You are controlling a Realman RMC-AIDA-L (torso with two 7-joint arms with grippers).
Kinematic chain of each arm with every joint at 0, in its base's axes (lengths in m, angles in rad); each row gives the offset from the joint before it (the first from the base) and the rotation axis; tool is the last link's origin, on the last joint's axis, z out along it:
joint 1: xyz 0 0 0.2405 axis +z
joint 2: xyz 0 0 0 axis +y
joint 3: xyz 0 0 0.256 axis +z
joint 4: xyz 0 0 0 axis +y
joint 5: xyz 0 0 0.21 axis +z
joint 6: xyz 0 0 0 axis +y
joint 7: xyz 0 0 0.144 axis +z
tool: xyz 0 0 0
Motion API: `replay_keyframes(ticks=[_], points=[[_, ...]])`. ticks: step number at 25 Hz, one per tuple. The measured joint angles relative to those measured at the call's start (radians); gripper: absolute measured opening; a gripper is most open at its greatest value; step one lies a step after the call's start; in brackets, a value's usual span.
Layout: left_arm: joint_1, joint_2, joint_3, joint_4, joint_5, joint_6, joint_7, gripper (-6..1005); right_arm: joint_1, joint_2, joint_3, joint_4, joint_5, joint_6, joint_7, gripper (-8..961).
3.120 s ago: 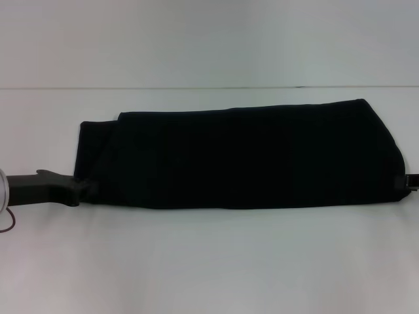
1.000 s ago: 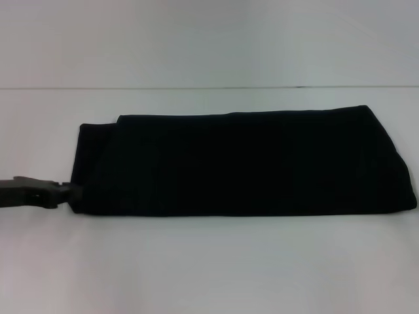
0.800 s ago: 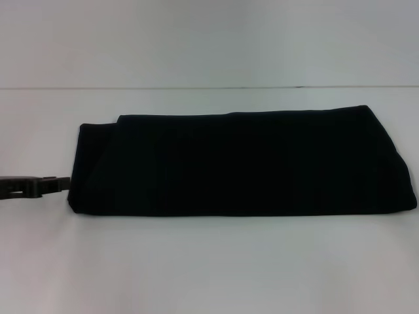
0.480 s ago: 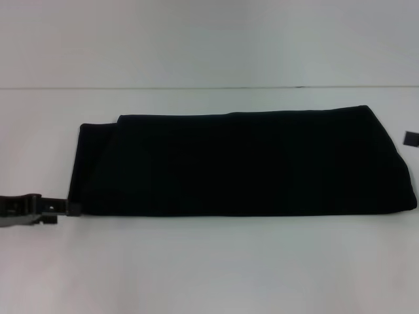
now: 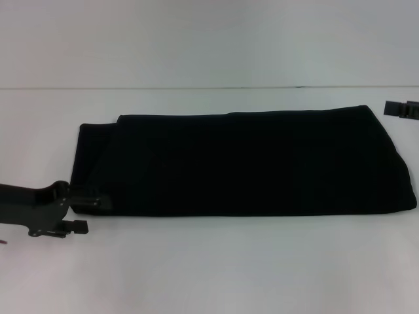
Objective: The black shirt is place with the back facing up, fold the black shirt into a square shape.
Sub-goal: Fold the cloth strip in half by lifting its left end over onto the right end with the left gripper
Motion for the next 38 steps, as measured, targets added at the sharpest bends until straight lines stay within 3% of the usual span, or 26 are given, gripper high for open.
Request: replay_keyframes(ticks=[14,38], points=[[-0.027,0.014,-0.017,-0.112,-0.004,-0.091,-0.197,793,0.013,0.005,0.008,-0.001,0.007,0.014,-0.016,905],[-0.042,0.012,-0.007,-0.206,-0.007,-0.247,-0.210,792,0.001,0.001,0.011,-0.004,0.029,0.020,-0.017,904]])
